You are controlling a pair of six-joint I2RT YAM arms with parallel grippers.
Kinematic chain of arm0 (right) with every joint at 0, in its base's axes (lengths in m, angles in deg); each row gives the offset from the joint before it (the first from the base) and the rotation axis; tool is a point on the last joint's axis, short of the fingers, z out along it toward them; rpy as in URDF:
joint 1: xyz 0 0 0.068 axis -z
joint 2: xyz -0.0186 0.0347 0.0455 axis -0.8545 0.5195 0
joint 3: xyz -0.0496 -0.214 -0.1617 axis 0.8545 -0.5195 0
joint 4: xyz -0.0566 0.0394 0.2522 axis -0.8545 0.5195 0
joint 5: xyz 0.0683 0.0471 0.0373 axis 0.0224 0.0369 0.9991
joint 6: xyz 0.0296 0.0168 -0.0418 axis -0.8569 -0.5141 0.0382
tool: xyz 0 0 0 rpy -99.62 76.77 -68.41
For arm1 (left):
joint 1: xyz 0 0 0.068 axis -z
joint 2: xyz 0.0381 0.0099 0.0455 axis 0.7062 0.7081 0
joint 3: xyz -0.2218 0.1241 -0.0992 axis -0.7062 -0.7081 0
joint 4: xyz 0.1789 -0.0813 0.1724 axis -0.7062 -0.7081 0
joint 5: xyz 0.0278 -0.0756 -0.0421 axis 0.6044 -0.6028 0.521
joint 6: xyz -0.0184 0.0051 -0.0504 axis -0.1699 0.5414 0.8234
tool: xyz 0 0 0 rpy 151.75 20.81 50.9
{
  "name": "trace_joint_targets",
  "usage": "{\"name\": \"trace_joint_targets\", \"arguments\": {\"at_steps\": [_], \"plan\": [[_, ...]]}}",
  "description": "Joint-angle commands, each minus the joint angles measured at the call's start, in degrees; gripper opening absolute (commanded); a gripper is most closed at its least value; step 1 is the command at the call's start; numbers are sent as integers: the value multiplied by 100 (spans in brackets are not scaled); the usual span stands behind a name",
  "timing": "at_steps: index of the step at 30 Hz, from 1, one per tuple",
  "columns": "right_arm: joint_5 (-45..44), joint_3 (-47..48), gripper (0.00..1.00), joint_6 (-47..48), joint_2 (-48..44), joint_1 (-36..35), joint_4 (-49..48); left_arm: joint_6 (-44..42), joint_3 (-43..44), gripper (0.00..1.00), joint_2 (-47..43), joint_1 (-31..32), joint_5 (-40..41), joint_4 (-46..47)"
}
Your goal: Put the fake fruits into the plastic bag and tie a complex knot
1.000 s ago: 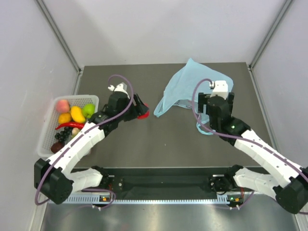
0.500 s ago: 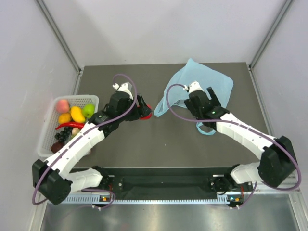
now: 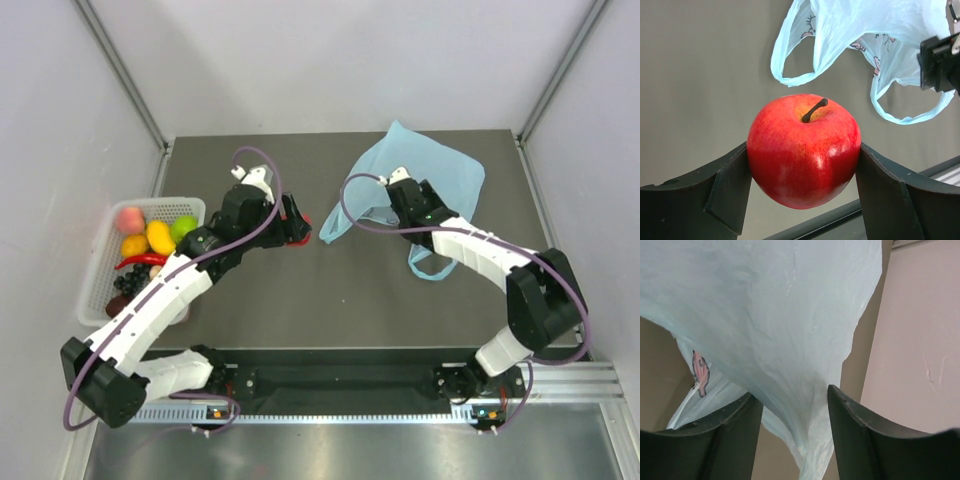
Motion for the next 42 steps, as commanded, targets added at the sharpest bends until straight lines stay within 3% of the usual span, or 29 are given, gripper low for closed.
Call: {"name": "trace_joint_targets", "arguments": {"at_steps": [1, 5, 8, 14, 18, 25, 34, 40, 42], "plan": [[-129, 371, 53, 31, 182, 123, -325, -99, 96, 15, -256, 12, 132, -41], [55, 616, 14, -162, 252, 71, -169, -239, -9, 15, -301, 12, -140, 11], [56, 862, 0, -382, 270, -123, 121, -283, -167, 15, -265, 12, -544, 143], [135, 1925, 0, -1681, 498, -571, 1509, -143, -834, 14, -379, 29, -1413, 1082], [170, 2717, 0, -2604, 762, -852, 2476, -3, -1161, 14, -415, 82, -1512, 1619], [460, 3201, 0, -3616, 859, -1125, 3023, 235, -1407, 12, -143, 249, -1362, 2366], [522, 3298, 0, -3898, 929, -1292, 3163, 270, -1249, 11, 534, 1065, -485, 2709], [548, 3175, 0, -4021, 798, -1406, 3234, 209, -1205, 7, 1017, 1067, 658, 2604], [548, 3087, 0, -4091, 692, -1459, 3269, 33, -1074, 1, 1218, 1005, 861, 2587]]}}
